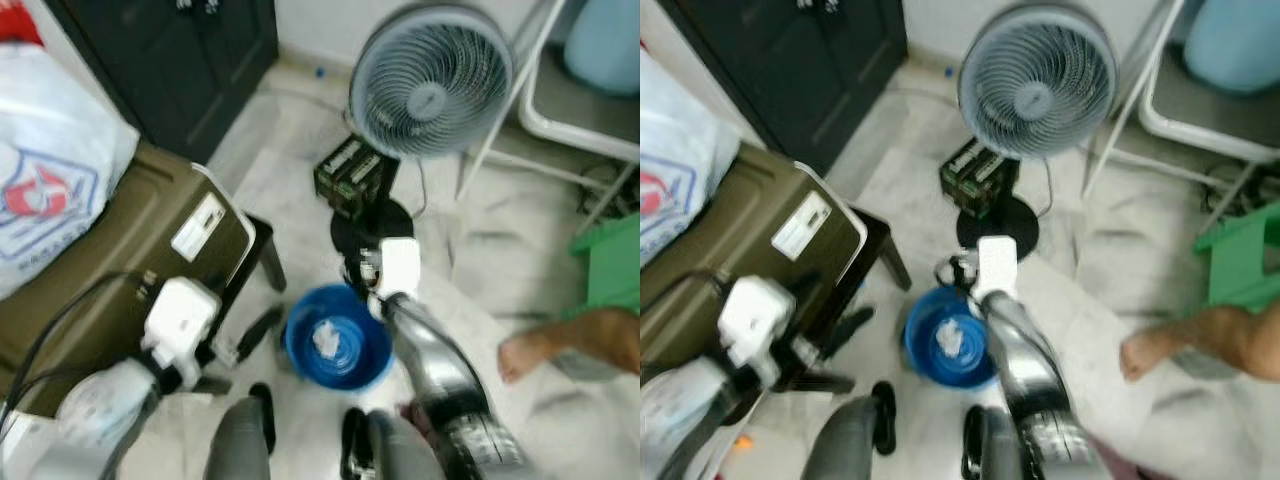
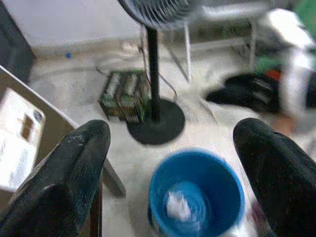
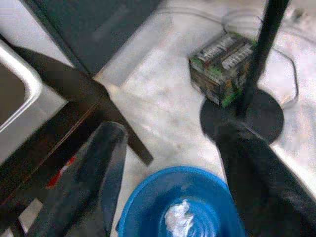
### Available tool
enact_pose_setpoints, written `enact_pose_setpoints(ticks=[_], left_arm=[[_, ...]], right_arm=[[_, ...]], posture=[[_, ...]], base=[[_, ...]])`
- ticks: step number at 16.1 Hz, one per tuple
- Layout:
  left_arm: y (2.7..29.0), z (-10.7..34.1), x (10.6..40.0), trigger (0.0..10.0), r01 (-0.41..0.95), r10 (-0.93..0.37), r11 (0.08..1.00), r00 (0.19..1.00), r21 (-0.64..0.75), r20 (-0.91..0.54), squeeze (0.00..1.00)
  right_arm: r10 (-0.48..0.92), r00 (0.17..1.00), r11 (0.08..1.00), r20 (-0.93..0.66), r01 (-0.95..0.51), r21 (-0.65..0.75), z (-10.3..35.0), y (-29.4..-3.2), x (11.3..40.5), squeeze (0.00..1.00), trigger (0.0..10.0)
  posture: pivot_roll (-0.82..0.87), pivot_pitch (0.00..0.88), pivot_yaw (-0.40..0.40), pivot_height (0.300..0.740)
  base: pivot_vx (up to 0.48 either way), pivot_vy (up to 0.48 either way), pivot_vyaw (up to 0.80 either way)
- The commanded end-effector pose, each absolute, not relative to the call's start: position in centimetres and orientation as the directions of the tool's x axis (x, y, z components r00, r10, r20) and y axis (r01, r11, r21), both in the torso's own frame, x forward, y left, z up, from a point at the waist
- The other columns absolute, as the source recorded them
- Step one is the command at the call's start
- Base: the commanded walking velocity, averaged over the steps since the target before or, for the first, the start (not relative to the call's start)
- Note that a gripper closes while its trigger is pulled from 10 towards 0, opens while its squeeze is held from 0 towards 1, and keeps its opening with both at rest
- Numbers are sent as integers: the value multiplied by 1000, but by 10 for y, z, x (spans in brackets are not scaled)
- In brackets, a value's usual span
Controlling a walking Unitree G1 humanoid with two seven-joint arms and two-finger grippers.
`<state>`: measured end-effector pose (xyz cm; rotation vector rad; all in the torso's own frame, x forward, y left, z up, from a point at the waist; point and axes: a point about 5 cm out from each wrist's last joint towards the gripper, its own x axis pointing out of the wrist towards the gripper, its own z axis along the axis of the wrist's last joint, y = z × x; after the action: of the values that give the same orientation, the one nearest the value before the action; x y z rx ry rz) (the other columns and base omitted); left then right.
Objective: Clean up the room
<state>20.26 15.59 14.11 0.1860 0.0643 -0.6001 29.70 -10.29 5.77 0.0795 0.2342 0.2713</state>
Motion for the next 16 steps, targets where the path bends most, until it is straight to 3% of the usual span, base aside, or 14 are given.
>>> enact_pose_setpoints(ticks=[1, 8, 13, 14, 16], left_arm=[[151, 137, 207, 10000, 555, -544, 819, 832, 146, -110, 0], [140, 137, 237, 10000, 493, -496, 857, 868, 148, -21, 0], [157, 130, 247, 10000, 243, -246, 965, 969, 102, 19, 0], [159, 127, 246, 10000, 218, -220, 972, 975, 88, 17, 0], [161, 123, 244, 10000, 152, -153, 988, 988, 27, 28, 0]], right_arm=[[332, 928, 943, -166, -324, 77, 71, -105, 280, 1000, 10000], [242, 946, 967, -216, -253, -24, 81, -163, 213, 1000, 10000], [252, 959, 963, -129, -262, -62, 101, -153, 209, 1000, 10000], [248, 960, 964, -129, -258, -64, 102, -154, 209, 949, 10000], [245, 963, 961, -116, -256, -102, 104, -158, 213, 0, 10000]], posture=[[66, 182, -27, 740], [-21, 83, -30, 740], [-56, 29, -36, 740], [-57, 17, -36, 740], [-69, 2, -32, 740]], base=[[0, 0, 0], [0, 0, 0], [0, 0, 0], [0, 0, 0], [0, 0, 800]])
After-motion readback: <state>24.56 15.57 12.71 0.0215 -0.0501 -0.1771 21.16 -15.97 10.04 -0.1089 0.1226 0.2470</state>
